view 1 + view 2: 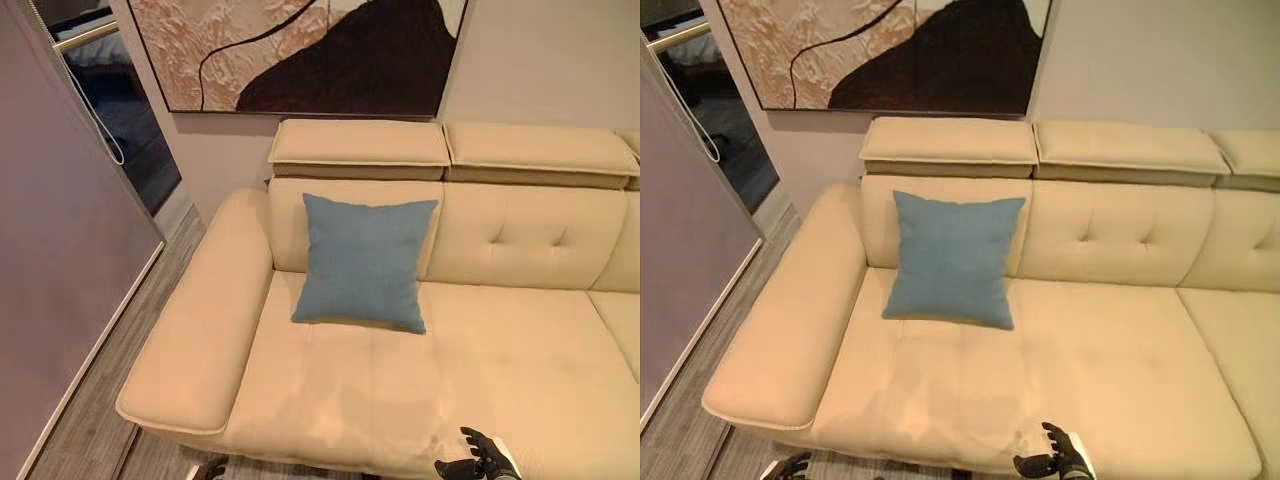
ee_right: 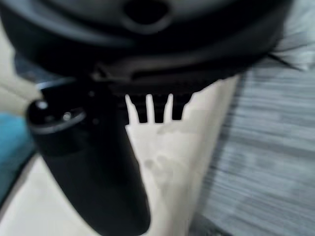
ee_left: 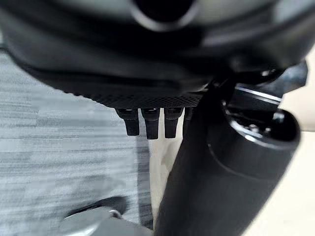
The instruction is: Pick up all the scattered cushions and arrange them neatly on the sofa.
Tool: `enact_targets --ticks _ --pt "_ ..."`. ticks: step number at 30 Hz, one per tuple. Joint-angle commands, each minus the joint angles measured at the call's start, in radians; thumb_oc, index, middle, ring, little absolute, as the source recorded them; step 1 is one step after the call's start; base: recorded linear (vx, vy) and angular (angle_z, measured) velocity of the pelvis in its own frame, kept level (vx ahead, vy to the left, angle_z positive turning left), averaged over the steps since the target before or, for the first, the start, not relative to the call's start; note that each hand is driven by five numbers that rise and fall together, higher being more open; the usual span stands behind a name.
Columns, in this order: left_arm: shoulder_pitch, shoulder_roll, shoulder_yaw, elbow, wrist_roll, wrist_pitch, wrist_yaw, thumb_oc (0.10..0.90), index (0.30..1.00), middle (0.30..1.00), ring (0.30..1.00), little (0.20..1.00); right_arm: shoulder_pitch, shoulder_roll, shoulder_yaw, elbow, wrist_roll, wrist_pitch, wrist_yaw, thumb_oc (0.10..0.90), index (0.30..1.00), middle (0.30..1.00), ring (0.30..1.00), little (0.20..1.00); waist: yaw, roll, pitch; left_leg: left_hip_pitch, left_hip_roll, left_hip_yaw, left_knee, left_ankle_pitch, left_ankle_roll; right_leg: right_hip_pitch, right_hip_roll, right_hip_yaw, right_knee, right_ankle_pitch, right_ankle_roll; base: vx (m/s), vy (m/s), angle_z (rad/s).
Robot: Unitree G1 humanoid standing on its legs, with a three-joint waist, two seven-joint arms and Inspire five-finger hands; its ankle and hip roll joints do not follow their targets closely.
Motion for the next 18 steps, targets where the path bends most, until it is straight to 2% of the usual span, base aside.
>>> enact_targets --ticks 1,4,7,10,14,15,16,18 --pt "-0.061 0.03 -0.016 -0.029 0.021 -0.045 0.033 0.8 0.9 0.9 0.9 0.9 -0.101 0.022 -0.015 0.038 0.0 0.007 -0.034 0.8 0.9 0.9 0.9 0.9 -0.001 -0.036 0.027 0.124 -0.026 -0.035 -0.208 -0.021 -0.001 -0.072 0.006 0.037 0.073 -0.058 0.134 -0.25 0.213 -0.09" --pt "-0.089 0.04 -0.021 -0.014 0.036 -0.041 0.032 0.8 0.9 0.9 0.9 0.9 -0.114 0.046 -0.008 0.077 -0.011 0.025 -0.035 0.8 0.9 0.9 0.9 0.9 0.013 -0.047 0.043 0.119 -0.044 -0.024 -0.247 -0.003 0.016 -0.098 -0.02 0.016 0.068 -0.043 0.157 -0.23 0.174 -0.21" --pt "-0.099 0.052 -0.023 -0.005 0.049 -0.039 0.034 0.8 0.9 0.9 0.9 0.9 -0.127 0.058 -0.012 0.09 -0.007 0.036 -0.039 0.8 0.9 0.9 0.9 0.9 0.024 -0.048 0.066 0.109 -0.044 -0.012 -0.264 0.024 0.03 -0.125 -0.036 -0.021 0.101 -0.045 0.165 -0.24 0.118 -0.32" --pt "-0.099 0.062 -0.025 0.004 0.058 -0.03 0.028 0.8 0.9 0.9 0.9 0.9 -0.128 0.058 -0.015 0.114 0.004 0.038 -0.038 0.8 0.9 0.9 0.9 0.9 0.038 -0.04 0.08 0.094 -0.04 0.002 -0.281 0.057 0.046 -0.096 -0.029 -0.042 0.2 -0.103 0.142 -0.25 0.091 -0.54" --pt "-0.086 0.07 -0.015 0.021 0.062 -0.018 0.023 0.8 0.9 0.9 0.9 0.9 -0.116 0.063 -0.021 0.142 0.008 0.039 -0.035 0.8 0.9 0.9 0.9 0.9 0.063 -0.026 0.057 0.071 -0.021 0.027 -0.305 0.095 0.062 -0.036 -0.006 -0.047 0.338 -0.192 0.12 -0.21 0.039 -0.23" --pt "-0.08 0.073 -0.009 0.025 0.064 -0.015 0.02 0.8 0.9 0.9 0.9 0.9 -0.109 0.065 -0.027 0.147 0.011 0.037 -0.031 0.8 0.9 0.9 0.9 0.9 0.078 -0.025 0.035 0.047 -0.011 0.052 -0.31 0.112 0.059 0.012 -0.003 -0.067 0.346 -0.22 0.12 -0.16 -0.019 -0.34" --pt "-0.08 0.073 -0.009 0.025 0.064 -0.015 0.02 0.8 0.9 0.9 0.9 0.9 -0.108 0.065 -0.027 0.147 0.011 0.037 -0.031 0.8 0.9 0.9 0.9 0.9 0.079 -0.026 0.037 0.05 -0.011 0.053 -0.31 0.111 0.059 0.013 -0.004 -0.066 0.347 -0.221 0.12 -0.15 -0.054 -0.6" --pt "-0.074 0.074 -0.012 0.019 0.059 -0.017 0.021 0.8 0.9 0.9 0.9 0.9 -0.108 0.069 -0.03 0.144 0.016 0.038 -0.033 0.8 0.9 0.9 0.9 0.9 0.104 -0.044 0.024 0.024 -0.013 0.084 -0.304 0.122 0.046 0.088 0.0 -0.078 0.274 -0.231 0.121 -0.11 -0.09 -0.59"
